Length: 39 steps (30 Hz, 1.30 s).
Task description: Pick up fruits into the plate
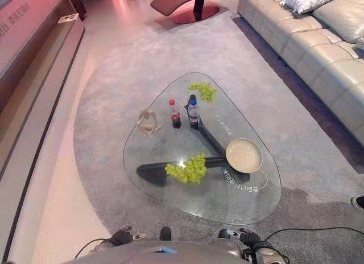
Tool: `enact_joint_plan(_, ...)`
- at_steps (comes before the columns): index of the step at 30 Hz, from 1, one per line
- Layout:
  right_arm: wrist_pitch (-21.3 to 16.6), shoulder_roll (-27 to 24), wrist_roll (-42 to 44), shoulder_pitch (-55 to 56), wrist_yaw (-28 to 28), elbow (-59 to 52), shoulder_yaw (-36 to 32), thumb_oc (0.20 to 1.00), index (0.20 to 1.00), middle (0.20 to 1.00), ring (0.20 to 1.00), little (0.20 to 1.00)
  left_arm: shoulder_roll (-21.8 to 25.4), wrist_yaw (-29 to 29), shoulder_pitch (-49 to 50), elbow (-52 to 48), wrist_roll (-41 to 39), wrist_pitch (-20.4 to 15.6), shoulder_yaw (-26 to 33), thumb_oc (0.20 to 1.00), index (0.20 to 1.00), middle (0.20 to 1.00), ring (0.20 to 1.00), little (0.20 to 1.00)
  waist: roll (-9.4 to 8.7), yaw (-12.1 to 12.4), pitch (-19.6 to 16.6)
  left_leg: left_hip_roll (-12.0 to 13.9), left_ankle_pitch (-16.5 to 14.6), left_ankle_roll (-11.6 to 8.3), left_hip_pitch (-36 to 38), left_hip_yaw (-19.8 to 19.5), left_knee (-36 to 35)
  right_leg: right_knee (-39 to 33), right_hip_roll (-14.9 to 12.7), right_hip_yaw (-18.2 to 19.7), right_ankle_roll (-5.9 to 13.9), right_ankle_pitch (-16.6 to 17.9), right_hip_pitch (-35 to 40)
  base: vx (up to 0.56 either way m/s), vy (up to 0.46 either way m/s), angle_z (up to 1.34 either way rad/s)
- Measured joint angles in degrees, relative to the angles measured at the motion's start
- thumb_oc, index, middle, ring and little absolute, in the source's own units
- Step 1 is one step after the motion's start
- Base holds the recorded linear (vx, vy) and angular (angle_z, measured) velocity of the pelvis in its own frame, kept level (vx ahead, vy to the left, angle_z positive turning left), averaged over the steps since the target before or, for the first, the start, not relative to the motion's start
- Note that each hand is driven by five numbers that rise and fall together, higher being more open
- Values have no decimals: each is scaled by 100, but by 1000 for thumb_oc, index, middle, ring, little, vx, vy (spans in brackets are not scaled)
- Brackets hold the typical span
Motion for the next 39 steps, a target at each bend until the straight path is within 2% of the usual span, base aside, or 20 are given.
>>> enact_joint_plan(4,0,-1,3,-13,0,0,12,1000,1000,1000,1000,1000,-33,488,-48,3,178,2,-79,1000,1000,1000,1000,1000,-1,2,0,2,7,-6,-7,-15,0,10,3,-10,0,0,-6,-3,12,2)
enact_joint_plan(11,-2,-13,13,-112,-1,2,24,1000,1000,1000,1000,1000,-70,554,-232,2,202,16,-122,1000,1000,1000,1000,1000,11,-12,23,5,69,-8,-222,-24,8,13,4,-10,-30,27,-226,-66,21,0)
enact_joint_plan(15,-60,-74,22,-251,0,2,24,1000,1000,1000,1000,1000,-95,603,-448,-17,205,4,-270,1000,1000,1000,1000,1000,91,-43,226,6,114,-19,-373,-26,26,21,7,-7,-38,68,-392,-96,5,0)
enact_joint_plan(19,-108,-145,117,-601,2,-3,63,1000,1000,1000,1000,1000,-99,801,-775,-118,220,-34,-478,1000,1000,1000,1000,1000,194,-84,578,15,206,-28,-575,-19,28,25,21,7,-40,156,-594,-82,-3,-2)
enact_joint_plan(22,-119,-195,250,-868,3,-62,137,1000,1000,1000,1000,1000,-52,1013,-1034,-393,258,-141,-712,1000,1000,1000,1000,1000,235,-121,789,20,248,-32,-740,19,30,26,28,46,-31,201,-789,-92,10,-9)
enact_joint_plan(24,-135,-293,345,-1183,0,-138,253,1000,1000,1000,1000,1000,5,1206,-1405,-774,363,-131,-903,1000,1000,1000,1000,1000,289,-135,1072,15,322,-24,-950,82,30,27,29,136,-33,306,-1023,-87,41,-16)
enact_joint_plan(27,-110,-385,510,-1613,-1,-220,307,1000,1000,1000,1000,1000,186,1470,-2085,-1244,726,-91,-1171,1000,1000,1000,1000,1000,349,-219,1570,4,400,-9,-1103,95,30,30,27,180,-48,396,-1193,-72,32,-7)
enact_joint_plan(30,-106,-461,672,-1879,-2,-315,371,1000,1000,1000,1000,1000,445,1630,-2583,-1473,953,-83,-1352,1000,1000,1000,1000,1000,373,-278,1760,3,426,-11,-1236,167,31,31,31,278,-47,452,-1388,-54,12,-14)
enact_joint_plan(31,-109,-537,744,-2035,-7,-443,450,1000,1000,1000,1000,1000,685,1682,-2823,-1620,1033,-31,-1426,1000,1000,1000,1000,1000,404,-341,1961,1,435,-16,-1264,214,32,31,31,307,-43,473,-1433,-57,7,-14)
enact_joint_plan(35,-81,-771,923,-2296,-22,-737,515,1000,1000,1000,1000,1000,1260,1782,-3588,-2049,1172,92,-1561,1000,1000,1000,1000,1000,594,-461,2293,4,489,-30,-1519,236,34,70,36,339,-51,519,-1730,-36,8,-7)
enact_joint_plan(39,-35,-842,1035,-2397,-32,-848,517,1000,1000,1000,1000,1000,1640,1799,-4197,-2394,1350,354,-1750,1000,1000,1000,1000,1000,637,-496,2317,5,497,-35,-1754,348,40,182,34,437,-47,535,-2083,-10,-52,-13)
